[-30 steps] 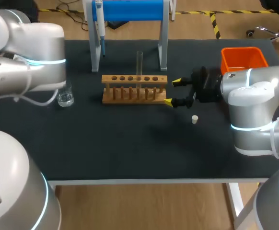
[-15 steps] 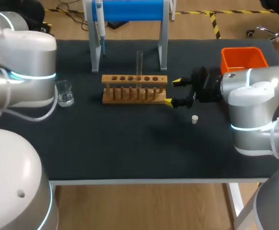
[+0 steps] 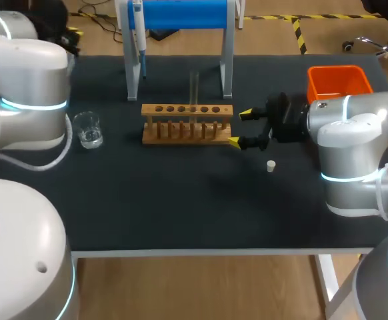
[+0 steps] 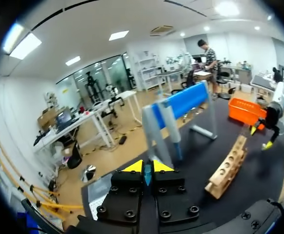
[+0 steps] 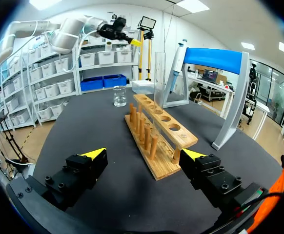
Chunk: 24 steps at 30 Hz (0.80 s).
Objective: Invert the test tube, pick up the pipette, mount the tip to pipette, aspirate from beaker and dispense into the tube, eject the tip, return the pipette, and cap with the stopper.
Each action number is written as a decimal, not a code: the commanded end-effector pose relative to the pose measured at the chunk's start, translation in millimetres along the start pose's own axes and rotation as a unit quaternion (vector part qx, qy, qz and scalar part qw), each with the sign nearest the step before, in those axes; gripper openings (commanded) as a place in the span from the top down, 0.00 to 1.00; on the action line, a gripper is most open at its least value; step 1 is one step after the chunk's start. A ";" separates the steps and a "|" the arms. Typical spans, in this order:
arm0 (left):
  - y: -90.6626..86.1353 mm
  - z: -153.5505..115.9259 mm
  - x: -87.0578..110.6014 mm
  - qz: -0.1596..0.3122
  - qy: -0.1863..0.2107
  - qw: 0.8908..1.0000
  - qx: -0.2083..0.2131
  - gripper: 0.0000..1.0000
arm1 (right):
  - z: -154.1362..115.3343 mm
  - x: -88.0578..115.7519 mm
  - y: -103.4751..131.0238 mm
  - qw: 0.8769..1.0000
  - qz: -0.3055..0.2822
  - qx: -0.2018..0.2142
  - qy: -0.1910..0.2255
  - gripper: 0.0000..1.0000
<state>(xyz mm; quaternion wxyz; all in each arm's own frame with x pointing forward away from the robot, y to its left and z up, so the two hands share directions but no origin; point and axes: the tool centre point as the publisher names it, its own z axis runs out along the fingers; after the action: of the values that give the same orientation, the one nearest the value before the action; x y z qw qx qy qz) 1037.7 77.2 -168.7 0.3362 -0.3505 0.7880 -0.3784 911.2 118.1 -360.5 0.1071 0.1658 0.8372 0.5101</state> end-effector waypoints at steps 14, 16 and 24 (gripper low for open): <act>-63.6 -48.7 181.7 0.067 0.335 0.940 -0.019 1.00 | -0.6 0.2 -0.8 1.000 0.000 -0.001 0.000 0.00; -63.6 -48.7 181.7 0.067 0.335 0.940 -0.019 1.00 | -0.6 0.2 -0.8 1.000 0.000 -0.001 0.000 0.00; -63.6 -48.7 181.7 0.067 0.335 0.940 -0.019 1.00 | -0.6 0.2 -0.8 1.000 0.000 -0.001 0.000 0.00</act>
<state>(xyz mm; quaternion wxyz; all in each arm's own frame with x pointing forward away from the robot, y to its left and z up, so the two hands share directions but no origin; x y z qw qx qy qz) 920.9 -86.1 -145.7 0.1550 -0.1924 0.8615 -0.4436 911.2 118.0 -360.5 0.1071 0.1658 0.8372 0.5101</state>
